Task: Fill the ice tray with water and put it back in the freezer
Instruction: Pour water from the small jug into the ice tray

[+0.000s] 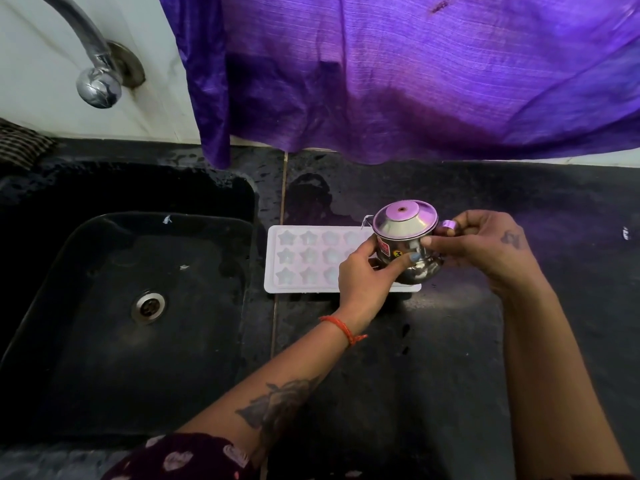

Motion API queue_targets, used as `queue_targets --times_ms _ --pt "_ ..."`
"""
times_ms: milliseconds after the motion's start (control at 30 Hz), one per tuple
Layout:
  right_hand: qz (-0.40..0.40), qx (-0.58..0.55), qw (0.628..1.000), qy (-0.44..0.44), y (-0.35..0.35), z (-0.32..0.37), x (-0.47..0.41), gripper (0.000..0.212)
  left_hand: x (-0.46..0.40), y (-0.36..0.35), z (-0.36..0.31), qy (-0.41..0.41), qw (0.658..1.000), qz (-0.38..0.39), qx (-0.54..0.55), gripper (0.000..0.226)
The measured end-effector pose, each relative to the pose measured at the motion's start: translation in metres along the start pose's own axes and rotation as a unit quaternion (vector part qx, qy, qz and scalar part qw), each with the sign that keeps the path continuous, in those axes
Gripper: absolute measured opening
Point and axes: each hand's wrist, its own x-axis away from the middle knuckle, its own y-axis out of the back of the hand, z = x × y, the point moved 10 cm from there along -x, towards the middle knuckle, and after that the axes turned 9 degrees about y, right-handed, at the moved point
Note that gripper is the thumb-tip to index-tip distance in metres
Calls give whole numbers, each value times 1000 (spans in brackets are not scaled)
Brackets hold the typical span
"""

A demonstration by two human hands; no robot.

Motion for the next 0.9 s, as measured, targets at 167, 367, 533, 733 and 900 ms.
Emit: queue_targets --times_ms 167,367,533,733,900 --pt "-9 -2 1000 -9 1 -3 -2 28 0 1 2 -1 1000 -4 2 43" --pt "-10 4 1000 -10 1 -4 -2 29 -1 1 3 2 1000 -1 1 45" --pt "-11 9 1000 -9 1 -2 -1 29 0 1 1 4 1000 2 -1 43" --pt "-11 13 1000 -9 1 -1 -2 28 1 2 0 4 1000 3 -1 43" --pt "-11 12 1000 -10 0 -2 -2 28 1 4 0 0 1000 -3 1 40"
